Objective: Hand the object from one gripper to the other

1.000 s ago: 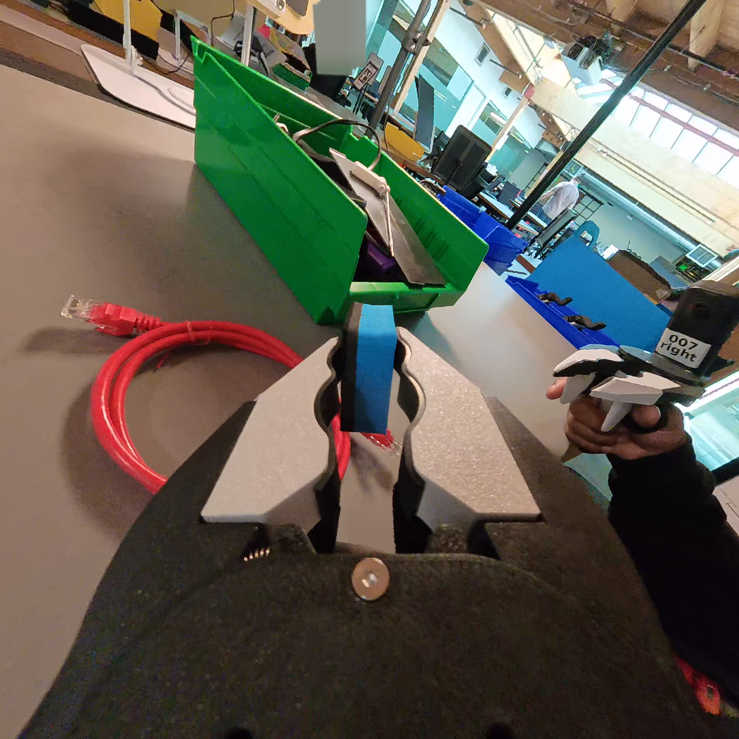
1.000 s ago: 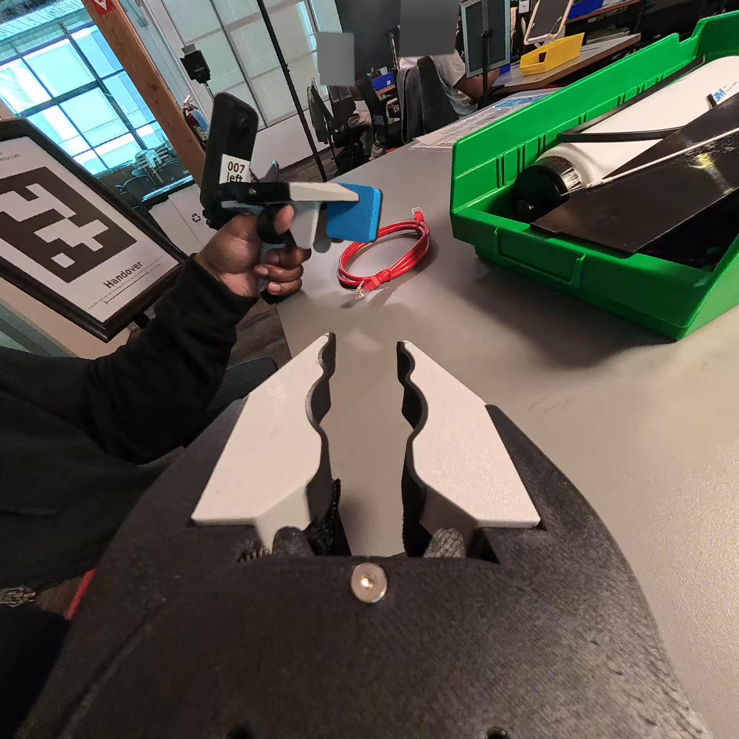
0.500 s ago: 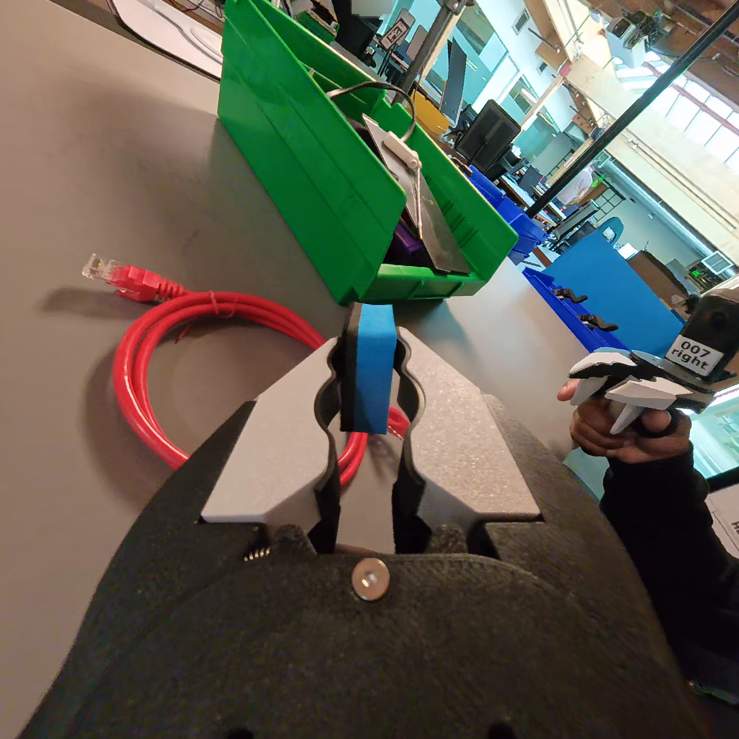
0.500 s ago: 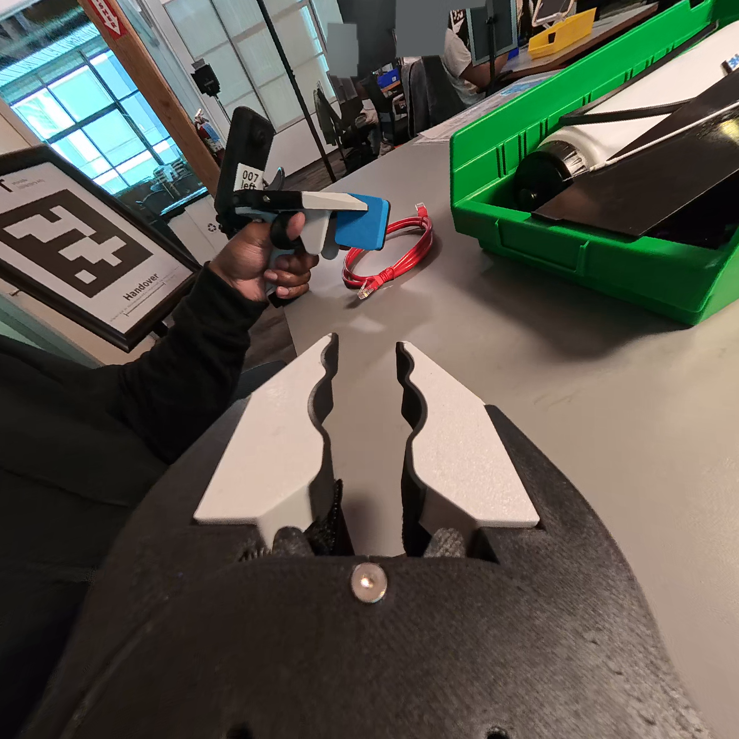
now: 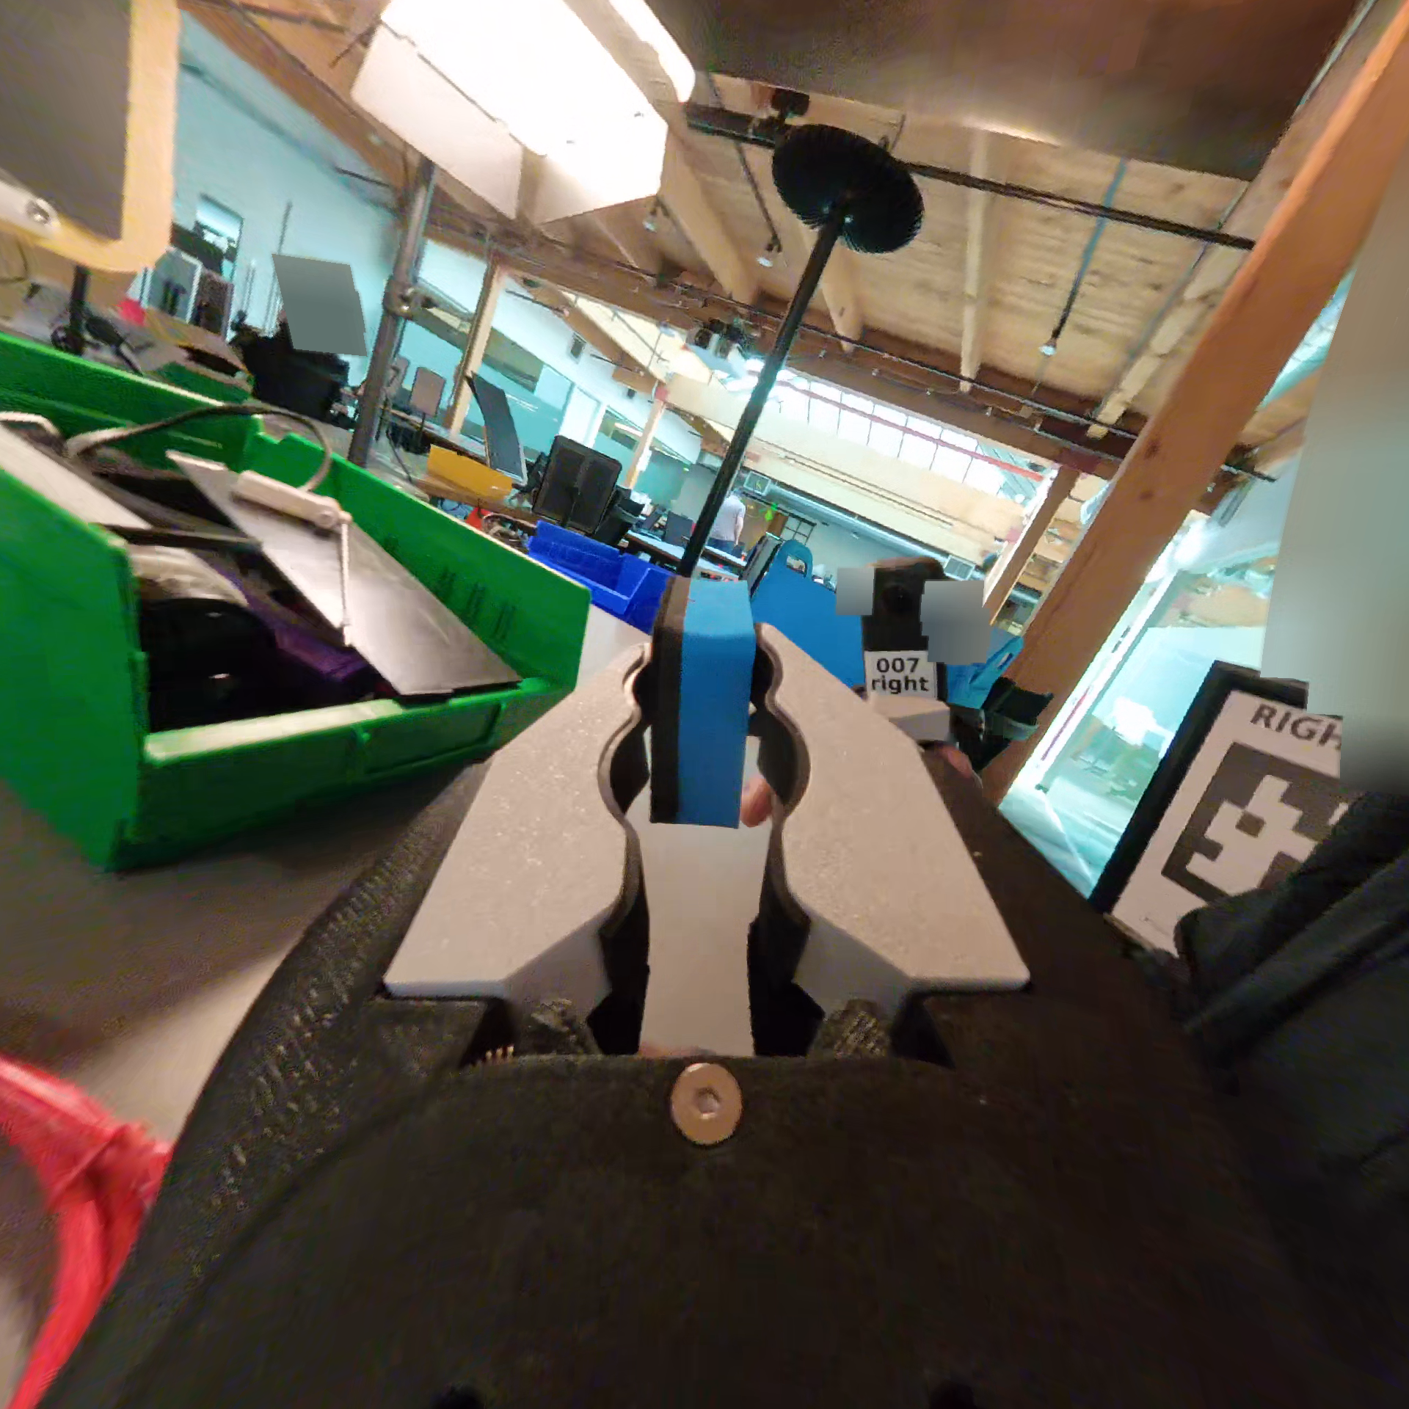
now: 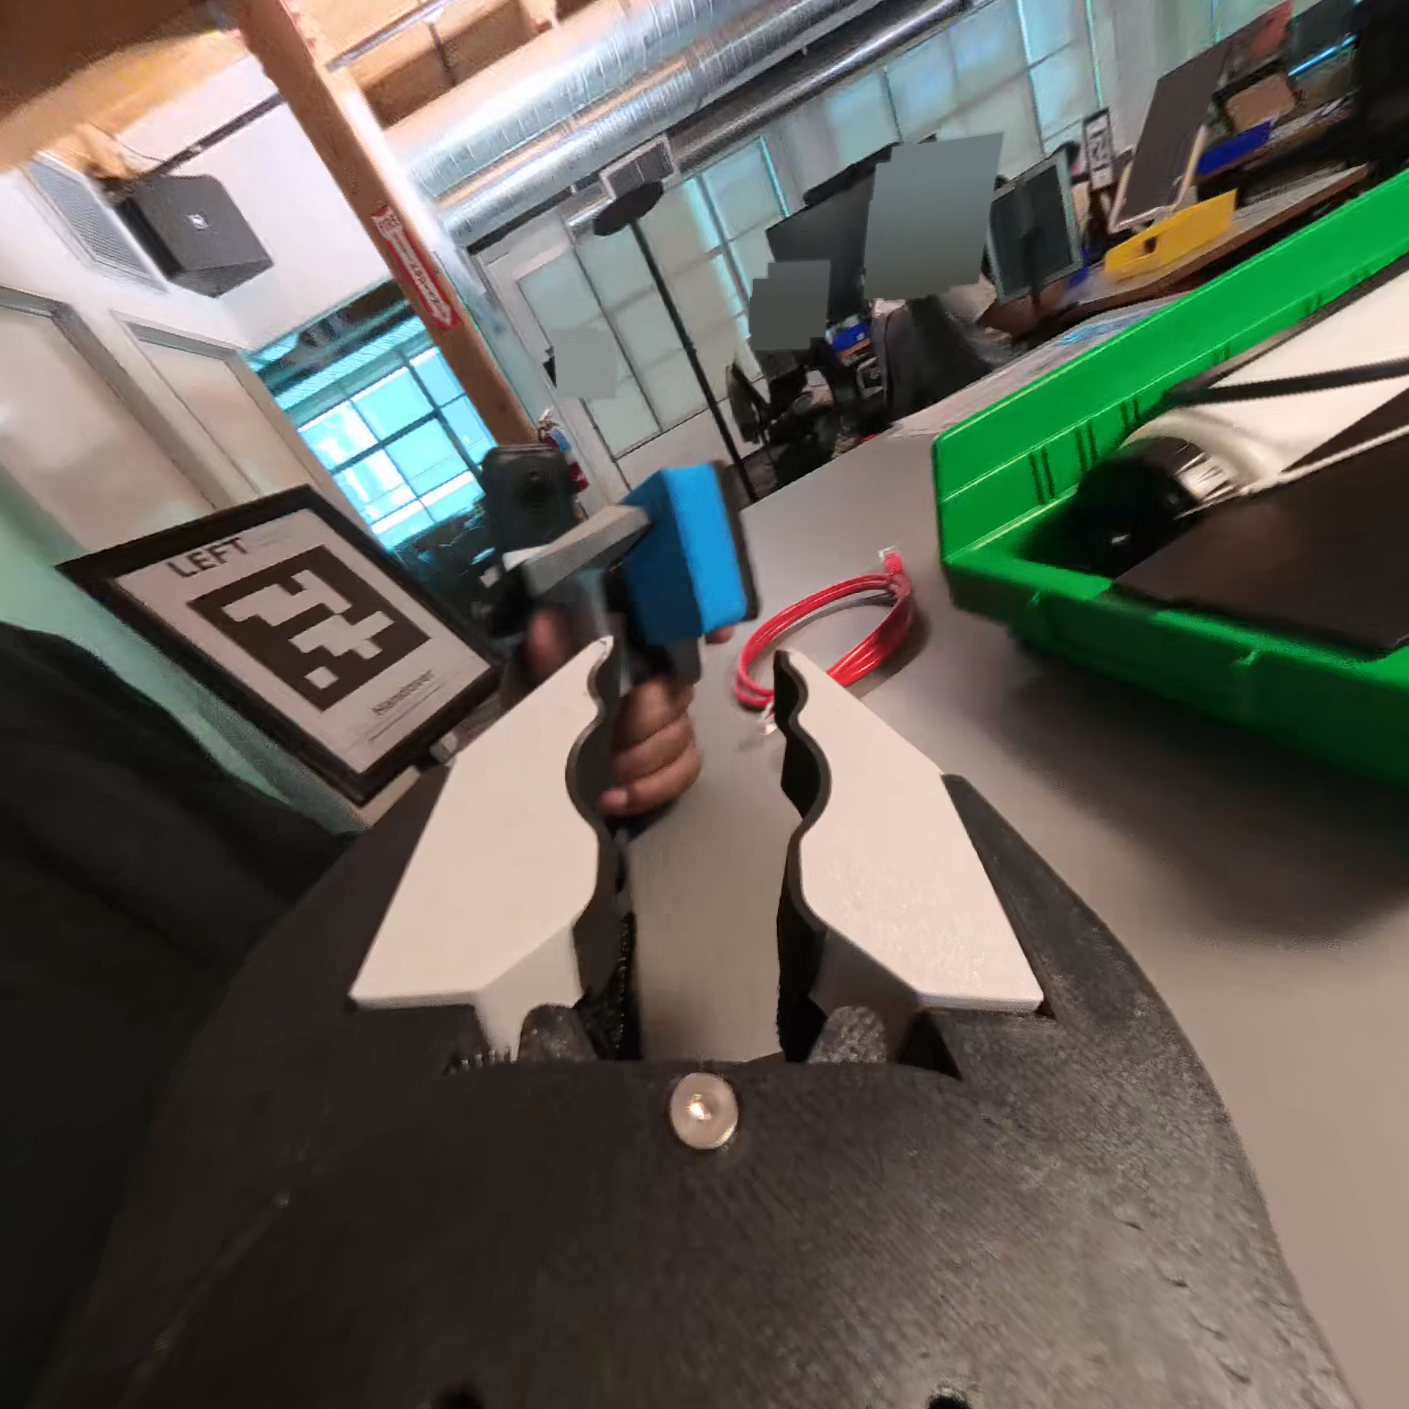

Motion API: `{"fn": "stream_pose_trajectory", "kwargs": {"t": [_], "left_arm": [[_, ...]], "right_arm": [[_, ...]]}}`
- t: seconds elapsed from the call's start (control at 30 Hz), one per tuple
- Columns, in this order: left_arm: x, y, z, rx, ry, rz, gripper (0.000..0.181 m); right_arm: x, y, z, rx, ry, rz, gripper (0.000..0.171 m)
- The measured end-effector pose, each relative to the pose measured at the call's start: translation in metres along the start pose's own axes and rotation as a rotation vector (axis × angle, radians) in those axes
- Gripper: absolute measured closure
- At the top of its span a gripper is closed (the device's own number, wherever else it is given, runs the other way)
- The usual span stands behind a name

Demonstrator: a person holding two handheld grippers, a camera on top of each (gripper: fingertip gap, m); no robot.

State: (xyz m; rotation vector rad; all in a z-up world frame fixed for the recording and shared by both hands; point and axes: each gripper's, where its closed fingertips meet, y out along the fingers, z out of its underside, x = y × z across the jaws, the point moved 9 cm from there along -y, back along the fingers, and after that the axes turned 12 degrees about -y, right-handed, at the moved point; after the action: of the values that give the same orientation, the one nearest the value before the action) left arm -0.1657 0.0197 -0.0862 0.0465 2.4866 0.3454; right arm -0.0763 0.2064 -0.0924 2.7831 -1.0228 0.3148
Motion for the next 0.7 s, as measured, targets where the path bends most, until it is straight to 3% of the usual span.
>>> {"fn": "stream_pose_trajectory", "kwargs": {"t": [0.1, 0.33, 0.37, 0.4, 0.43, 0.47, 0.53, 0.63, 0.7], "left_arm": [[-0.009, 0.014, 0.007, -0.002, 0.093, 0.072, 0.158], [-0.011, 0.011, 0.009, 0.022, -0.022, 0.205, 0.158], [-0.015, 0.014, 0.014, 0.051, -0.029, 0.220, 0.158], [-0.020, 0.016, 0.018, 0.070, -0.038, 0.240, 0.157], [-0.024, 0.017, 0.022, 0.076, -0.039, 0.251, 0.157], [-0.026, 0.017, 0.024, 0.066, -0.036, 0.246, 0.158], [-0.029, 0.016, 0.028, 0.055, -0.018, 0.197, 0.154], [-0.029, 0.019, 0.030, 0.041, 0.006, 0.054, 0.126], [-0.027, 0.023, 0.034, 0.069, -0.053, -0.025, 0.118]], "right_arm": [[-0.012, 0.007, -0.003, -0.017, -0.002, -0.027, 0.122], [0.005, 0.013, -0.001, -0.008, -0.047, -0.127, 0.116], [0.008, 0.013, -0.001, -0.027, -0.043, -0.137, 0.120], [0.011, 0.011, -0.001, -0.048, -0.048, -0.148, 0.140], [0.015, 0.008, -0.002, -0.065, -0.067, -0.161, 0.148], [0.018, 0.006, -0.002, -0.063, -0.090, -0.151, 0.148], [0.022, -0.001, -0.003, -0.058, -0.160, -0.082, 0.149], [0.025, -0.021, -0.009, -0.113, -0.380, 0.121, 0.149], [0.025, -0.035, -0.011, -0.123, -0.548, 0.277, 0.149]]}}
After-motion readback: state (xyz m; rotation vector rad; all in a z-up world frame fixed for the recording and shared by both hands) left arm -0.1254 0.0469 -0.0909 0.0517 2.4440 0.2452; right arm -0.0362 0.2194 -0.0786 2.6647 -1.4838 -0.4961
